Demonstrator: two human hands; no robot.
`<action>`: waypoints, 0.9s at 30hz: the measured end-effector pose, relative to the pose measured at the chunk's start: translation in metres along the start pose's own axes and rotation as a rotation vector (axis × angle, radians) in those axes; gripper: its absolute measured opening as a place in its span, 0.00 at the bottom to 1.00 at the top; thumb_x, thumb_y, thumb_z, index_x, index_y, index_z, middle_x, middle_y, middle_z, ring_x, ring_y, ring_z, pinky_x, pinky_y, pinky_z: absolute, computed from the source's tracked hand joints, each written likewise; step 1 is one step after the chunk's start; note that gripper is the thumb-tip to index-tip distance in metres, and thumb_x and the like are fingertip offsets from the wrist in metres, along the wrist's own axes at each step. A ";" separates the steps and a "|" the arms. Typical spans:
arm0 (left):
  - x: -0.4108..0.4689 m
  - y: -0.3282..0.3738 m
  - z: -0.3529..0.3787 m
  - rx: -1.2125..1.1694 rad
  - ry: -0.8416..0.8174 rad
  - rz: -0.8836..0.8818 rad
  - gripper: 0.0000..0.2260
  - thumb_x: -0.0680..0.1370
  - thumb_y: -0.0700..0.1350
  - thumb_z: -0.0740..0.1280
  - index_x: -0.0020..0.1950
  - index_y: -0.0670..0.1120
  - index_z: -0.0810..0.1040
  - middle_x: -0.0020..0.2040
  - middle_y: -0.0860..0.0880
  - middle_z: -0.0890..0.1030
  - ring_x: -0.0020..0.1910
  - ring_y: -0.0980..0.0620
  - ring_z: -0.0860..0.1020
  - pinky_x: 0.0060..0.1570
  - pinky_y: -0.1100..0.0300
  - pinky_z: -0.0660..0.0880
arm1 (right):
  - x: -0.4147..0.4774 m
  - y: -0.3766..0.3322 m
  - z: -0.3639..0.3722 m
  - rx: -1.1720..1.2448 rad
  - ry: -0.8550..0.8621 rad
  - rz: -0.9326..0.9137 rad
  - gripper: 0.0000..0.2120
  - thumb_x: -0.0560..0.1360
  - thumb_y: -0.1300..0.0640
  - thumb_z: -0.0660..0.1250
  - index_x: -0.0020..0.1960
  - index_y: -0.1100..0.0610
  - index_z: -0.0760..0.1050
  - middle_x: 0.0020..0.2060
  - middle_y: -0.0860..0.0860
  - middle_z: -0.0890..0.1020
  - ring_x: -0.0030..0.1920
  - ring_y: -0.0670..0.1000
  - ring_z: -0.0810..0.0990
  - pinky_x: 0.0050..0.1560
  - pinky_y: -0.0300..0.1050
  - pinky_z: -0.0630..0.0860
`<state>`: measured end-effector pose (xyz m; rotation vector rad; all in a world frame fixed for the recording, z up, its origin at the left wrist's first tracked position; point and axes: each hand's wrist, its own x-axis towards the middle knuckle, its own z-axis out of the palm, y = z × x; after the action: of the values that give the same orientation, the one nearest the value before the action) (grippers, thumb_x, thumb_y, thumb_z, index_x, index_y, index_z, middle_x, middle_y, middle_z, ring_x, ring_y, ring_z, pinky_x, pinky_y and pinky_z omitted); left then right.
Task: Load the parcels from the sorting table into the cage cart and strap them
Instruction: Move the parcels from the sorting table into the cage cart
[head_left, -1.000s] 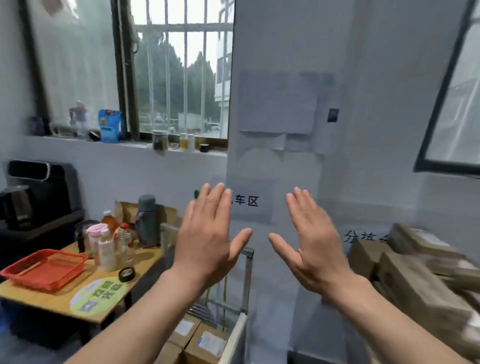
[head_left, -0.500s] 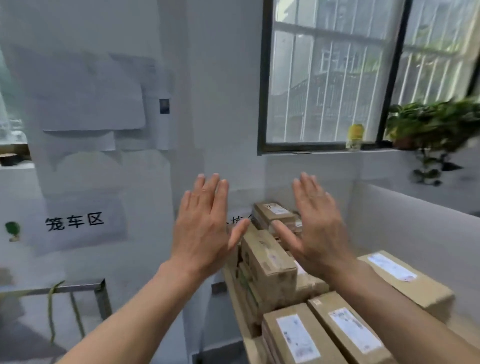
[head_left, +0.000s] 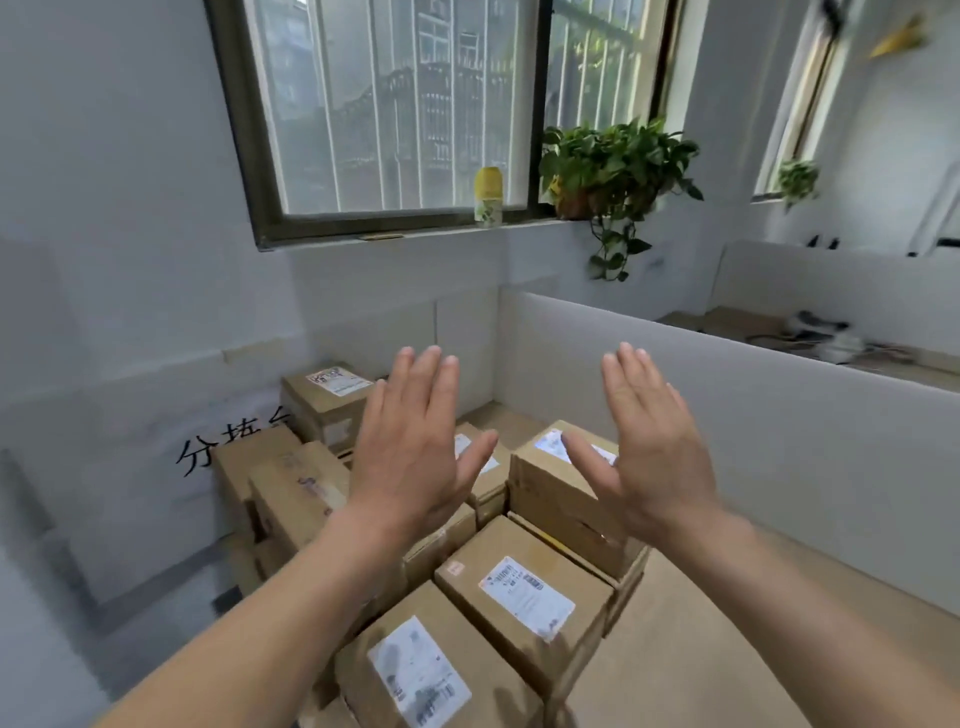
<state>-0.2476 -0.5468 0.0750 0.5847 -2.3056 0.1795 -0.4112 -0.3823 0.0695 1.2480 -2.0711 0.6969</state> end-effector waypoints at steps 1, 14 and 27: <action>0.006 0.000 0.017 -0.025 -0.021 0.012 0.34 0.77 0.62 0.56 0.73 0.38 0.67 0.72 0.39 0.70 0.73 0.37 0.65 0.67 0.40 0.67 | -0.004 0.011 0.006 -0.032 -0.013 0.032 0.39 0.76 0.38 0.57 0.77 0.63 0.63 0.76 0.60 0.64 0.77 0.59 0.61 0.72 0.57 0.62; 0.059 0.005 0.208 -0.247 -0.400 0.059 0.31 0.80 0.62 0.56 0.76 0.44 0.60 0.76 0.43 0.62 0.74 0.43 0.59 0.69 0.48 0.63 | -0.041 0.080 0.110 -0.149 -0.405 0.608 0.38 0.81 0.38 0.57 0.82 0.54 0.46 0.81 0.52 0.48 0.81 0.51 0.44 0.77 0.45 0.46; 0.062 0.023 0.313 -0.453 -0.759 -0.133 0.26 0.81 0.59 0.57 0.75 0.46 0.62 0.73 0.40 0.61 0.69 0.40 0.65 0.62 0.46 0.70 | -0.053 0.095 0.177 0.151 -0.506 0.938 0.18 0.81 0.43 0.60 0.69 0.43 0.60 0.62 0.48 0.76 0.55 0.50 0.77 0.56 0.52 0.79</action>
<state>-0.4940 -0.6406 -0.1054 0.6309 -2.8677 -0.7304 -0.5188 -0.4364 -0.1002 0.4665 -3.0997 1.0125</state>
